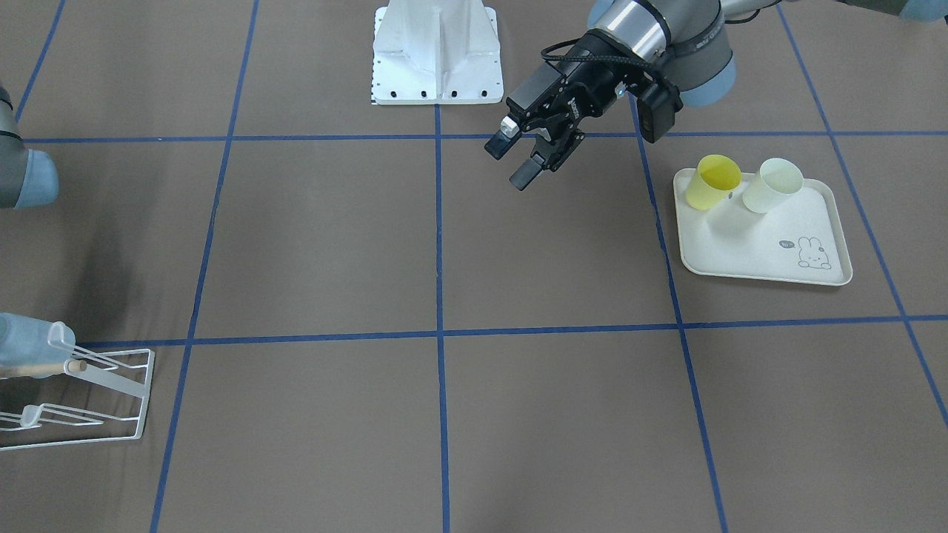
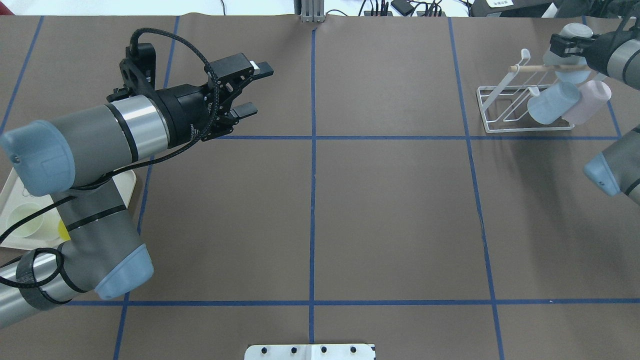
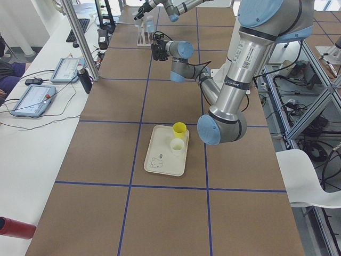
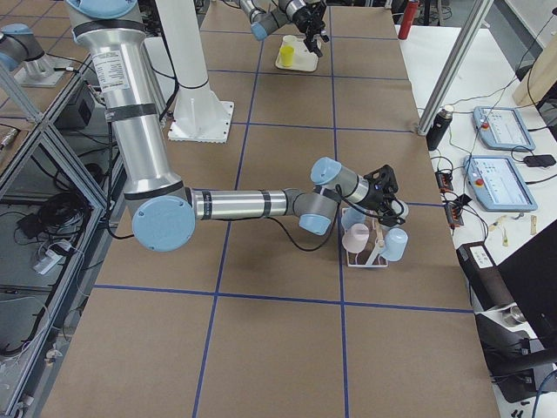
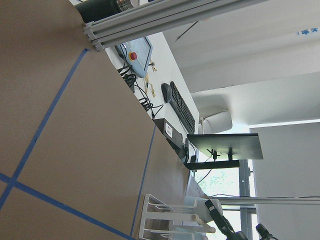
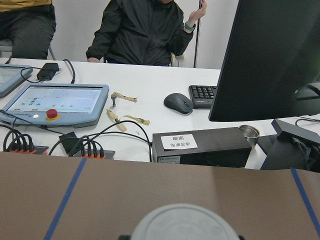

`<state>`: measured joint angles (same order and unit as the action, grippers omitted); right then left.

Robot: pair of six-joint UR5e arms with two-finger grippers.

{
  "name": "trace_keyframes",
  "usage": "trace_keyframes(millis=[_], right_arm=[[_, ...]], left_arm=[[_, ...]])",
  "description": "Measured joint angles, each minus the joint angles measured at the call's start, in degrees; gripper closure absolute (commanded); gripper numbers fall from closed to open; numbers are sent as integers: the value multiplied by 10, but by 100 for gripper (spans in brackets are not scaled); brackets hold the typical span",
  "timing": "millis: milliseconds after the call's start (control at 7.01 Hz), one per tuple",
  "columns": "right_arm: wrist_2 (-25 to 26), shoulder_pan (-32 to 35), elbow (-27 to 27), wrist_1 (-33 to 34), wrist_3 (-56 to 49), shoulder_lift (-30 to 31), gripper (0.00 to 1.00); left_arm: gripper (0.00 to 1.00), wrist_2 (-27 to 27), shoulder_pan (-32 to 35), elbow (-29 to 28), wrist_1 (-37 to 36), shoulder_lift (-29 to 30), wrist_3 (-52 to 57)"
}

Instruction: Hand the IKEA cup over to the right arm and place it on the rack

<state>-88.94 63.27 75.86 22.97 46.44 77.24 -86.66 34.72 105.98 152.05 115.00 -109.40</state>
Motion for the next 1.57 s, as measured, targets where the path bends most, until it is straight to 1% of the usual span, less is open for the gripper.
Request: trace_keyframes(millis=[143, 999, 1284, 1570], right_arm=[[0, 3, 0, 0, -3, 1, 1], [-1, 5, 8, 0, -6, 1, 0], [-26, 9, 27, 2, -1, 0, 0], [-80, 20, 52, 14, 3, 1, 0]], left_arm=[[0, 0, 0, 0, 0, 0, 0], [0, -4, 1, 2, -1, -3, 4], [0, -43, 14, 25, -21, -26, 30], [0, -95, 43, 77, -80, -77, 137]])
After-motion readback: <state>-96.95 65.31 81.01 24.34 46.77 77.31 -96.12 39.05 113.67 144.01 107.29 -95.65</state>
